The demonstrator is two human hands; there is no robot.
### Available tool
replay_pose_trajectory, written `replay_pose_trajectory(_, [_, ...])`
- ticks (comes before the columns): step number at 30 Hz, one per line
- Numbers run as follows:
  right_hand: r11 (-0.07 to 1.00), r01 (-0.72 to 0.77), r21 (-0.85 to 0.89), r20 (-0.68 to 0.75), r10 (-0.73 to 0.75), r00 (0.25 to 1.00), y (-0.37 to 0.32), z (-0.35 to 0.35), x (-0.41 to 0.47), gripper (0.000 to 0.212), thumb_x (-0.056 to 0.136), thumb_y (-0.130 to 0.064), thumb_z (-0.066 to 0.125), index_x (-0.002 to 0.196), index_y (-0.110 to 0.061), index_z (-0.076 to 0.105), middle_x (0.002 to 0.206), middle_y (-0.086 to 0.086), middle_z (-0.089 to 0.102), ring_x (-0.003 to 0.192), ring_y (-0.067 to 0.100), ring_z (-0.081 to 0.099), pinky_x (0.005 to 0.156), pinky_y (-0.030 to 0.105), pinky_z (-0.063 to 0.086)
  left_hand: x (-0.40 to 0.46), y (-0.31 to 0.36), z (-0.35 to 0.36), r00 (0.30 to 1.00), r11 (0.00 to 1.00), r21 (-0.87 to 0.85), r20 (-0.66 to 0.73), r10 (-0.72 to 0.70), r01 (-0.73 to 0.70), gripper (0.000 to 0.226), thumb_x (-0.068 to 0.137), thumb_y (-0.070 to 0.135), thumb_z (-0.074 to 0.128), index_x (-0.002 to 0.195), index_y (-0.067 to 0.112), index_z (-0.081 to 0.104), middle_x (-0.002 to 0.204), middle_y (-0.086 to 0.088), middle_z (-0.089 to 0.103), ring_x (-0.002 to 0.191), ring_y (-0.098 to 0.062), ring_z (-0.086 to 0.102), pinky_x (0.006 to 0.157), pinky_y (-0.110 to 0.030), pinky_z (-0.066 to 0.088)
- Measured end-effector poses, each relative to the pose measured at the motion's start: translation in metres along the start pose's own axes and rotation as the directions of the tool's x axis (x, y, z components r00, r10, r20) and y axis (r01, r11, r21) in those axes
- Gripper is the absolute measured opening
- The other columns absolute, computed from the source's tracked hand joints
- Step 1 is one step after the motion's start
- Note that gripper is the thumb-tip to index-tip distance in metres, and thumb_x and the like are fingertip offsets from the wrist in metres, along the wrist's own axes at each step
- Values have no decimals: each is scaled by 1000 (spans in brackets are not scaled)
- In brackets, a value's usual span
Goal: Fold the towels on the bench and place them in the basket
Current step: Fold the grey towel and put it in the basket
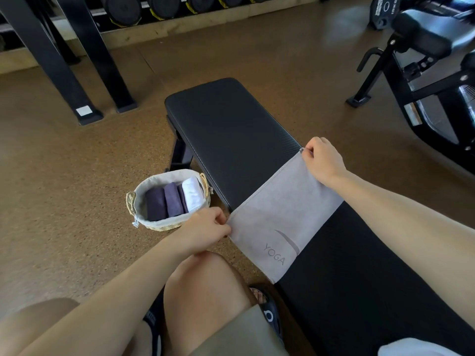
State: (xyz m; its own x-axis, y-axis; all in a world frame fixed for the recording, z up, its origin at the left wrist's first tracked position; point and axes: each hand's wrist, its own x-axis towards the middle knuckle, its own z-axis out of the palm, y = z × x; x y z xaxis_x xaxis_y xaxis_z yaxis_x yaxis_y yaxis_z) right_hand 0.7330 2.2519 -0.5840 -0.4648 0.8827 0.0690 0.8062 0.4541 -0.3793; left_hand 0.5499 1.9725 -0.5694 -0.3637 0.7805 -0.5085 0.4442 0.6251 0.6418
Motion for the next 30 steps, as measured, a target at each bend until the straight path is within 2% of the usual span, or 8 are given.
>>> replay_pose_trajectory(3, [1000, 5, 2, -31, -5, 1000, 0, 3, -2, 12, 106, -25, 50, 98, -17, 52, 112, 7, 57, 85, 17, 55, 59, 20, 34, 0, 0, 2, 999, 997, -68, -13, 31, -32, 12, 74, 23, 70, 82, 22, 61, 84, -4, 70, 83, -27, 72, 80, -51, 59])
replay_pose_trajectory(6, [1000, 16, -12, -61, -17, 998, 0, 6, -2, 12, 105, -26, 52, 100, -16, 54, 111, 8, 59, 86, 16, 56, 66, 22, 40, 1, -1, 3, 998, 994, -87, -29, 62, -65, 15, 67, 32, 66, 79, 27, 59, 86, -3, 69, 87, -28, 69, 80, -52, 59])
replay_pose_trajectory(11, [998, 32, -59, -86, -37, 996, 2, 8, -2, 16, 105, -29, 52, 109, -15, 58, 109, 8, 61, 85, 18, 58, 71, 26, 49, 1, -2, 3, 995, 993, -69, -49, 92, -95, 13, 80, 14, 64, 82, 24, 55, 78, 0, 64, 83, -30, 69, 80, -54, 58])
replay_pose_trajectory(17, [995, 43, -94, -82, -51, 995, 4, 9, -1, 21, 107, -30, 48, 118, -17, 59, 109, 8, 64, 87, 18, 58, 70, 26, 50, 1, -3, 3, 996, 992, -99, -35, 76, -79, 13, 94, 4, 50, 91, 16, 52, 80, -4, 65, 72, -18, 74, 78, -48, 62])
replay_pose_trajectory(20, [982, 16, -186, -102, -36, 994, 0, 8, -3, 27, 107, -35, 45, 122, -16, 58, 115, 10, 65, 96, 22, 60, 81, 35, 54, -3, -2, 4, 989, 990, -19, -58, 139, -140, 17, 96, 3, 43, 92, 19, 48, 81, -5, 69, 71, -18, 73, 78, -48, 60])
replay_pose_trajectory(23, [966, -7, -258, -201, -47, 978, -13, -1, -12, 29, 106, -36, 45, 123, -15, 58, 122, 12, 63, 107, 25, 59, 92, 38, 49, -5, -1, 6, 975, 978, 67, -88, 202, -197, 21, 97, 3, 38, 92, 23, 41, 78, -6, 69, 72, -23, 71, 79, -49, 57])
replay_pose_trajectory(27, [991, 118, -66, -290, -132, 948, -52, -23, -66, 14, 103, -25, 49, 104, -16, 60, 107, 4, 61, 94, 17, 51, 81, 30, 40, -7, 0, 8, 954, 955, 133, -107, 280, -266, 27, 94, 0, 38, 95, 27, 37, 78, -7, 63, 72, -27, 65, 78, -52, 53])
replay_pose_trajectory(30, [971, 212, 113, -103, -201, 974, -74, -29, -140, 4, 98, -18, 57, 101, -19, 58, 102, -3, 59, 93, 14, 50, 82, 30, 43, -9, 0, 8, 956, 948, 156, -58, 288, -276, 33, 94, 1, 36, 90, 34, 39, 80, -10, 61, 74, -31, 62, 78, -53, 52])
